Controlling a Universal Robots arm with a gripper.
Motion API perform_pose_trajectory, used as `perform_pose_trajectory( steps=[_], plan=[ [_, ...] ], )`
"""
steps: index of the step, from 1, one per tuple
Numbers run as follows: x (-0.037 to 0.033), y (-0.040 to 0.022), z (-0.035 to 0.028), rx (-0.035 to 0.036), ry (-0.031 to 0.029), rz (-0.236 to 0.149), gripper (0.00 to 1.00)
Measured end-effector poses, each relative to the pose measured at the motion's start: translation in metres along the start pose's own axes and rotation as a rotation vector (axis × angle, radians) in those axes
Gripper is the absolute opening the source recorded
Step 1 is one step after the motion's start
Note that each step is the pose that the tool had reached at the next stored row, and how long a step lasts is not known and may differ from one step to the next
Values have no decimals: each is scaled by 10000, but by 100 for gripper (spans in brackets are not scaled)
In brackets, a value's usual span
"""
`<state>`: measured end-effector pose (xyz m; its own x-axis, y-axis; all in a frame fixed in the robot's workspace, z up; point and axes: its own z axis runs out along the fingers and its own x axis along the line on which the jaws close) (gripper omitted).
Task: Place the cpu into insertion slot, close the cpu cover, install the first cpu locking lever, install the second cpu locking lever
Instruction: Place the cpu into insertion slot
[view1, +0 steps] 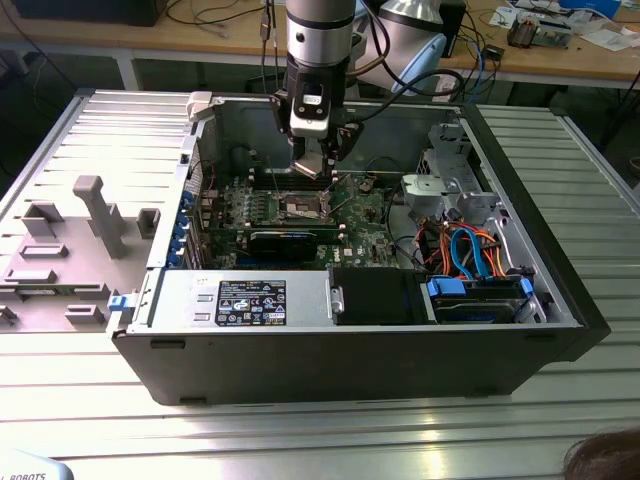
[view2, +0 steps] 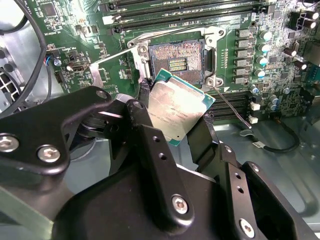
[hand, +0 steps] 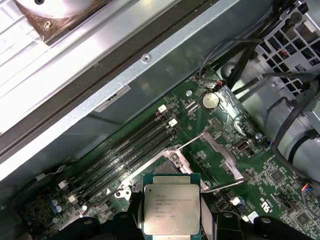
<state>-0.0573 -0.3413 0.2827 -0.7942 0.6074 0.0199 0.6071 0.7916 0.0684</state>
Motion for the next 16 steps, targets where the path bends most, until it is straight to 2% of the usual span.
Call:
perform_pose_trajectory(
  steps=[16],
  plan=[
    [0, -1, 6, -4, -14, 198, 55]
  ],
)
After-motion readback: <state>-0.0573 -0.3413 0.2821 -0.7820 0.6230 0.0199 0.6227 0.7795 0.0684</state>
